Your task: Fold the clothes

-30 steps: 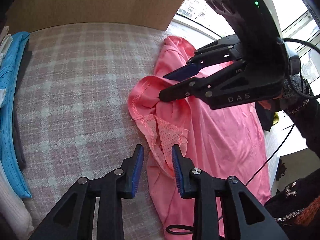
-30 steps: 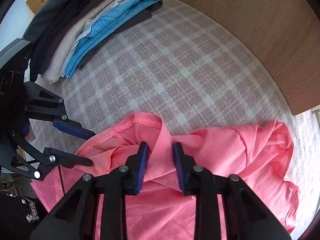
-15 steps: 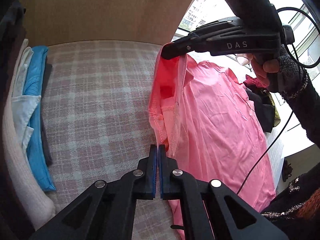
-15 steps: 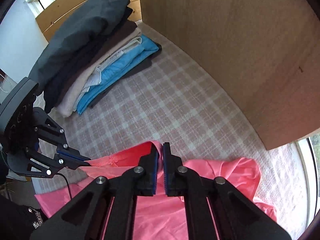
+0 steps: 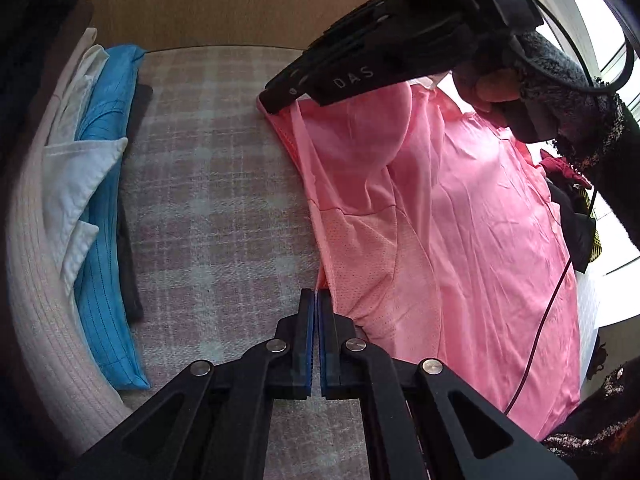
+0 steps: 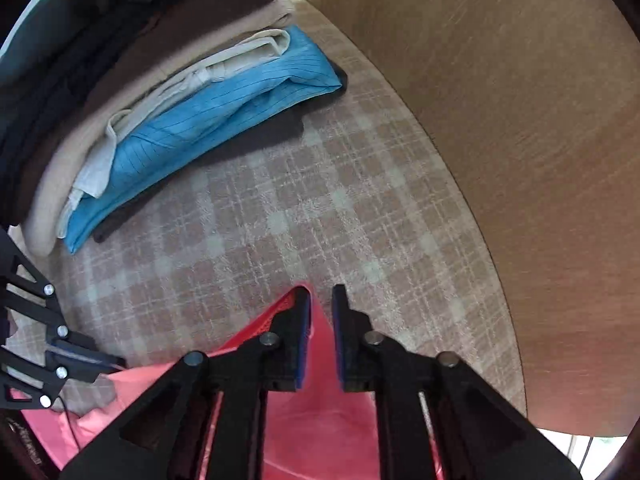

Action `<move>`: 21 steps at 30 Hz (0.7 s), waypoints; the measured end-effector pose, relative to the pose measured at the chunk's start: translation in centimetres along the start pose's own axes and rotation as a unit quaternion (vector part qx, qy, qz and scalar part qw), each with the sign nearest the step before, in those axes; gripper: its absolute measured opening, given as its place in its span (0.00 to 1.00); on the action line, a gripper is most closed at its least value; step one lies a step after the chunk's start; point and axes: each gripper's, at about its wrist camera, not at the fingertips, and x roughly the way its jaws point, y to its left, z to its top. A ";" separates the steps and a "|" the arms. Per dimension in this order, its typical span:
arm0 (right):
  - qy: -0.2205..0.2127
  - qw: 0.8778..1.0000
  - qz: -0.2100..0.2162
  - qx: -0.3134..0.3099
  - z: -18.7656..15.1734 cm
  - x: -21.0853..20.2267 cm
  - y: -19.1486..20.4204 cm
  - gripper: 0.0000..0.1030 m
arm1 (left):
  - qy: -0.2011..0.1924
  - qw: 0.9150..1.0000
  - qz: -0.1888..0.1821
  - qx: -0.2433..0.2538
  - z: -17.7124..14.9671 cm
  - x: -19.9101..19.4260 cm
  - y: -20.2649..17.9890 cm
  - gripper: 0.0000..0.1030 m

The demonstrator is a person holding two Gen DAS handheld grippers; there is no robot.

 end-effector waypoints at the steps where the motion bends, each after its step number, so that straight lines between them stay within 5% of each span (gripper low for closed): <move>1: -0.007 1.000 0.007 -0.001 0.2 -0.9 -0.2 0.24 | 0.002 1.000 0.001 0.003 0.0 0.0 -0.1 0.01; 4: -0.035 0.999 -0.010 -0.018 0.2 -4.5 -0.7 0.46 | 0.008 1.000 0.006 0.011 0.0 0.1 -0.5 0.01; 7: -0.059 0.998 -0.003 -0.016 -0.8 -7.6 -1.6 0.55 | 0.007 1.000 0.006 0.009 0.2 0.2 -0.4 0.01; 14: 0.010 0.994 -0.073 -0.076 -2.4 -4.2 -0.3 0.56 | 0.013 1.000 0.017 0.011 0.6 0.5 -0.9 0.01; 18: -0.002 0.996 0.089 0.009 -1.9 -6.1 -2.0 0.56 | 0.018 1.000 0.018 0.011 0.5 0.6 -1.0 0.01; 21: -0.019 0.991 0.127 0.044 -1.7 -8.3 -3.7 0.56 | 0.018 1.000 0.017 0.010 0.3 0.6 -1.0 0.01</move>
